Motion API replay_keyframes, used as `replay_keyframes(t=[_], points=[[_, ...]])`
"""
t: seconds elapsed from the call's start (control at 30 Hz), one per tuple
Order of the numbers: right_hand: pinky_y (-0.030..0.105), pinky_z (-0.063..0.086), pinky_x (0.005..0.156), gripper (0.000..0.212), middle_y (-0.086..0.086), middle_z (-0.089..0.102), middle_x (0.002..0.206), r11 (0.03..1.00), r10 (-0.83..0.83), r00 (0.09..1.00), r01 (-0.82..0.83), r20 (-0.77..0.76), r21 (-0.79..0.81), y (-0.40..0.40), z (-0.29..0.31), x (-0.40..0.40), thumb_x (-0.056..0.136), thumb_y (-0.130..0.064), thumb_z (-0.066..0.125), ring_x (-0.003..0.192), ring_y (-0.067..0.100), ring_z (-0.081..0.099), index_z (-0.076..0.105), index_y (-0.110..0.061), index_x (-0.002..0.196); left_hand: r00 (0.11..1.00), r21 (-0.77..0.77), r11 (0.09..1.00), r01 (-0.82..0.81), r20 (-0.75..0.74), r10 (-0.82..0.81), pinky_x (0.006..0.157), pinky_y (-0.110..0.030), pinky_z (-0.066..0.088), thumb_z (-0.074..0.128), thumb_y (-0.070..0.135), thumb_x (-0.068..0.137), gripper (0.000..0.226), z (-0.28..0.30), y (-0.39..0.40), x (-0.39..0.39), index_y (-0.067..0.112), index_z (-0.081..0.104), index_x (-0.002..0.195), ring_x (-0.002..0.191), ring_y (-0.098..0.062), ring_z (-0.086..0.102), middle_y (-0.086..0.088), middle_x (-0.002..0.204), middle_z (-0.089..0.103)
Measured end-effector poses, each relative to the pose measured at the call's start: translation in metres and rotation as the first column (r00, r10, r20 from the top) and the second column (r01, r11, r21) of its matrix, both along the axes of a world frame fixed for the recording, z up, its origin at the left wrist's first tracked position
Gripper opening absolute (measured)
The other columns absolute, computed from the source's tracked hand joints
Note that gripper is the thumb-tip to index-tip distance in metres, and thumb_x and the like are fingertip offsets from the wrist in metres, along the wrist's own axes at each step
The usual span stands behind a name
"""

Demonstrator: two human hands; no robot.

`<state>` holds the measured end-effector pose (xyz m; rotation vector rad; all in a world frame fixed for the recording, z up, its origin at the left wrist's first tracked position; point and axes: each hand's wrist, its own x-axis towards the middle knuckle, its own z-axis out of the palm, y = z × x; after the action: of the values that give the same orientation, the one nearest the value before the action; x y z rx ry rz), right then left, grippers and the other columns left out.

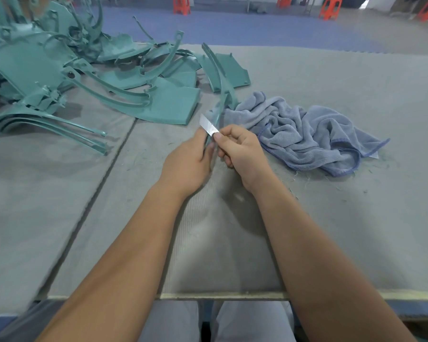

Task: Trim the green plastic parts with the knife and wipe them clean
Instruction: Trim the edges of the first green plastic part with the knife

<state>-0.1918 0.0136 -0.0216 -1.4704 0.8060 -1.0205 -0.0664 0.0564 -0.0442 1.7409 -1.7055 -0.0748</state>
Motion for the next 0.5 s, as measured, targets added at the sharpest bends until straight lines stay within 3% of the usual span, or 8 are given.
replay_keyframes(t=[0.1, 0.2, 0.27, 0.33, 0.4, 0.43, 0.5], points=[[0.014, 0.030, 0.043, 0.019, 0.003, 0.050, 0.059, 1.000, 0.011, 1.000, -0.011, 0.008, 0.003, 0.000, 0.000, 0.000, 0.097, -0.007, 0.053, 0.044, 0.004, 0.038, 0.057, -0.008, 0.078, 0.997, -0.003, 1.000, 0.028, -0.069, -0.028, 0.052, -0.033, 0.028, 0.038, 0.035, 0.103, 0.009, 0.002, 0.000, -0.001, 0.027, 0.036, 0.099, 0.063, -0.018, 0.045, 0.013, 0.066, 0.048], [0.017, 0.029, 0.043, 0.020, 0.004, 0.046, 0.058, 1.000, 0.005, 1.000, -0.005, 0.012, 0.011, -0.002, -0.001, 0.000, 0.098, -0.009, 0.052, 0.046, 0.011, 0.035, 0.057, -0.012, 0.078, 0.957, -0.007, 0.997, 0.071, -0.280, -0.070, 0.058, -0.023, 0.037, 0.035, 0.038, 0.103, 0.018, 0.006, 0.003, -0.003, 0.026, 0.048, 0.106, 0.068, -0.008, 0.055, 0.015, 0.068, 0.056], [0.018, 0.028, 0.043, 0.019, 0.004, 0.045, 0.057, 1.000, 0.000, 1.000, 0.000, 0.006, 0.012, -0.004, -0.001, -0.001, 0.098, -0.011, 0.052, 0.046, 0.011, 0.033, 0.058, -0.012, 0.080, 0.866, -0.023, 0.994, 0.107, -0.489, -0.104, 0.056, -0.017, 0.038, 0.035, 0.034, 0.104, 0.022, 0.008, 0.003, -0.006, 0.026, 0.054, 0.114, 0.059, 0.001, 0.051, 0.018, 0.063, 0.057], [0.016, 0.029, 0.042, 0.020, 0.004, 0.044, 0.056, 1.000, 0.004, 1.000, -0.004, 0.012, 0.016, -0.003, -0.001, -0.001, 0.098, -0.009, 0.052, 0.044, 0.009, 0.035, 0.058, -0.011, 0.079, 0.732, -0.016, 0.989, 0.144, -0.671, -0.117, 0.055, -0.016, 0.041, 0.040, 0.023, 0.104, 0.017, 0.011, 0.002, -0.007, 0.020, 0.057, 0.106, 0.056, -0.003, 0.048, 0.014, 0.062, 0.053], [0.012, 0.032, 0.039, 0.021, 0.007, 0.045, 0.055, 0.998, 0.033, 0.996, -0.037, 0.086, 0.042, -0.002, 0.000, -0.001, 0.097, -0.004, 0.051, 0.040, 0.005, 0.039, 0.056, -0.006, 0.077, 0.592, -0.001, 0.982, 0.191, -0.797, -0.117, 0.057, -0.020, 0.047, 0.042, 0.011, 0.103, 0.011, 0.016, 0.001, -0.008, 0.009, 0.053, 0.100, 0.058, -0.010, 0.053, -0.001, 0.071, 0.055], [0.011, 0.033, 0.038, 0.021, 0.008, 0.046, 0.056, 0.997, 0.046, 0.991, -0.053, 0.125, 0.054, -0.001, 0.000, -0.001, 0.097, -0.002, 0.051, 0.039, 0.003, 0.040, 0.055, -0.003, 0.077, 0.554, -0.001, 0.979, 0.206, -0.824, -0.118, 0.058, -0.021, 0.049, 0.042, 0.006, 0.102, 0.009, 0.018, 0.000, -0.009, 0.005, 0.050, 0.102, 0.057, -0.010, 0.055, -0.005, 0.073, 0.055], [0.010, 0.031, 0.040, 0.017, 0.006, 0.050, 0.058, 0.998, 0.046, 0.990, -0.052, 0.135, 0.044, -0.001, 0.001, -0.002, 0.096, -0.004, 0.052, 0.042, 0.003, 0.039, 0.056, -0.001, 0.080, 0.564, 0.007, 0.978, 0.208, -0.818, -0.114, 0.055, -0.020, 0.045, 0.040, 0.002, 0.102, 0.011, 0.018, -0.002, -0.008, 0.003, 0.048, 0.109, 0.053, -0.007, 0.051, -0.003, 0.073, 0.056]])
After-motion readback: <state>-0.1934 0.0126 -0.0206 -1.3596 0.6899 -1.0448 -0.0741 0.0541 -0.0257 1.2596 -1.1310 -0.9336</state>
